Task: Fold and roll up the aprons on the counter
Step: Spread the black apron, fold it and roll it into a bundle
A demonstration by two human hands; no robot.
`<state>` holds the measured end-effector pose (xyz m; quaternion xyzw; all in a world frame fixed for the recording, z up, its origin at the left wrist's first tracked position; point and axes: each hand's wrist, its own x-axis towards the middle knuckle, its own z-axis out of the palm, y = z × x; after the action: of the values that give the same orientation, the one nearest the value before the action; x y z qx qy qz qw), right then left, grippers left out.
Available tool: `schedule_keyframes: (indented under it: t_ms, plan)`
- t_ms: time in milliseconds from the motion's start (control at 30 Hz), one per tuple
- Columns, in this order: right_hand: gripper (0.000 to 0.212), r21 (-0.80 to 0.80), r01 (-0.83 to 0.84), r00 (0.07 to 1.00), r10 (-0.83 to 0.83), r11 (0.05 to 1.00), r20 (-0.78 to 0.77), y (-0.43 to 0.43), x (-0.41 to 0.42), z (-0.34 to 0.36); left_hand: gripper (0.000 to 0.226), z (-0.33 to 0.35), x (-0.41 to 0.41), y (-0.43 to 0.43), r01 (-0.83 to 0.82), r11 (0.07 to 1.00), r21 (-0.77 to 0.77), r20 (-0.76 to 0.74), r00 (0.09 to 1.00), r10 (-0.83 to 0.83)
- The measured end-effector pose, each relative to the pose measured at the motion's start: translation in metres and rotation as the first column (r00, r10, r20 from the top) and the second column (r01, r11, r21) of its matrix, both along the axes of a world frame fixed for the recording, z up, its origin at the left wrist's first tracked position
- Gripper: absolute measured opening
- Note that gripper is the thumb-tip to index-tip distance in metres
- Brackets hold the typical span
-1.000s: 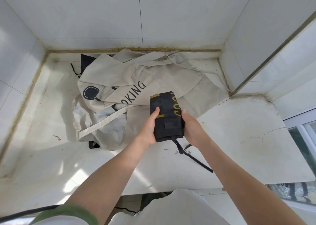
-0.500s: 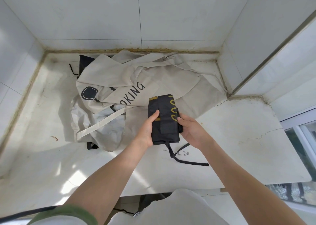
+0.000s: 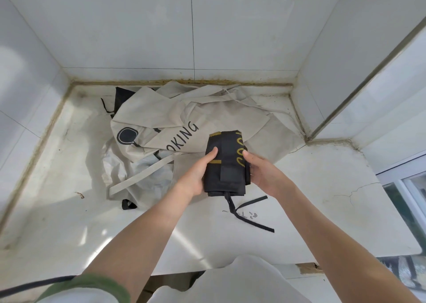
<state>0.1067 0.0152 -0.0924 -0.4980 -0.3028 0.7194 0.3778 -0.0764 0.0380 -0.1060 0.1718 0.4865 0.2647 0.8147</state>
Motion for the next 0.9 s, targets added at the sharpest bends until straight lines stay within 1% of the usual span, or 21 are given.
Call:
schedule_keyframes:
  t_ms: [67, 167, 267, 333, 367, 433, 500, 567, 633, 700, 767, 833, 900]
  plan:
    - [0.043, 0.055, 0.103, 0.994, -0.102, 0.993, -0.032, 0.007, -0.001, 0.004, 0.038, 0.008, 0.002, 0.001, 0.043, 0.998, 0.049, -0.009, 0.999, -0.043]
    - [0.045, 0.085, 0.143, 0.987, -0.136, 0.986, -0.081, 0.013, -0.008, 0.017, 0.037, 0.015, 0.005, 0.002, 0.065, 0.991, 0.113, -0.03, 0.998, -0.062]
    - [0.039, 0.07, 0.225, 0.974, -0.226, 0.972, -0.004, 0.013, -0.018, 0.024, 0.032, 0.021, 0.011, 0.004, 0.055, 0.983, 0.176, -0.083, 0.996, -0.04]
    - [0.034, 0.06, 0.274, 0.959, -0.277, 0.96, 0.06, 0.011, -0.023, 0.024, 0.029, 0.023, 0.016, 0.006, 0.011, 0.975, 0.222, -0.132, 0.991, 0.019]
    - [0.03, 0.061, 0.285, 0.955, -0.289, 0.957, 0.068, 0.009, -0.026, 0.024, 0.028, 0.023, 0.018, 0.006, -0.015, 0.969, 0.248, -0.152, 0.987, 0.054]
    - [0.024, 0.075, 0.281, 0.956, -0.286, 0.957, 0.061, 0.005, -0.031, 0.024, 0.028, 0.024, 0.022, 0.009, -0.041, 0.956, 0.291, -0.183, 0.978, 0.097]
    - [0.028, 0.075, 0.277, 0.959, -0.281, 0.958, 0.046, 0.002, -0.035, 0.024, 0.03, 0.026, 0.023, 0.01, -0.044, 0.951, 0.306, -0.21, 0.971, 0.112]
    - [0.03, 0.079, 0.267, 0.962, -0.27, 0.96, 0.031, 0.001, -0.036, 0.026, 0.037, 0.03, 0.023, 0.012, -0.04, 0.957, 0.288, -0.226, 0.968, 0.108]
    - [0.031, 0.073, 0.253, 0.967, -0.254, 0.965, 0.006, 0.002, -0.035, 0.029, 0.043, 0.034, 0.021, 0.012, -0.013, 0.972, 0.234, -0.191, 0.98, 0.059]
    - [0.03, 0.054, 0.256, 0.967, -0.254, 0.965, -0.034, 0.004, -0.031, 0.034, 0.041, 0.038, 0.017, 0.01, 0.027, 0.974, 0.224, -0.135, 0.991, 0.003]
    - [0.031, 0.044, 0.262, 0.964, -0.259, 0.964, -0.068, 0.006, -0.026, 0.039, 0.034, 0.04, 0.013, 0.009, 0.06, 0.962, 0.267, -0.122, 0.992, -0.028]
    - [0.033, 0.036, 0.244, 0.969, -0.242, 0.969, -0.053, 0.008, -0.024, 0.043, 0.028, 0.042, 0.01, 0.008, 0.038, 0.954, 0.298, -0.152, 0.988, 0.008]
    - [0.037, 0.07, 0.178, 0.984, -0.178, 0.982, -0.011, 0.009, -0.024, 0.044, 0.028, 0.043, 0.011, 0.009, -0.013, 0.953, 0.302, -0.175, 0.982, 0.069]
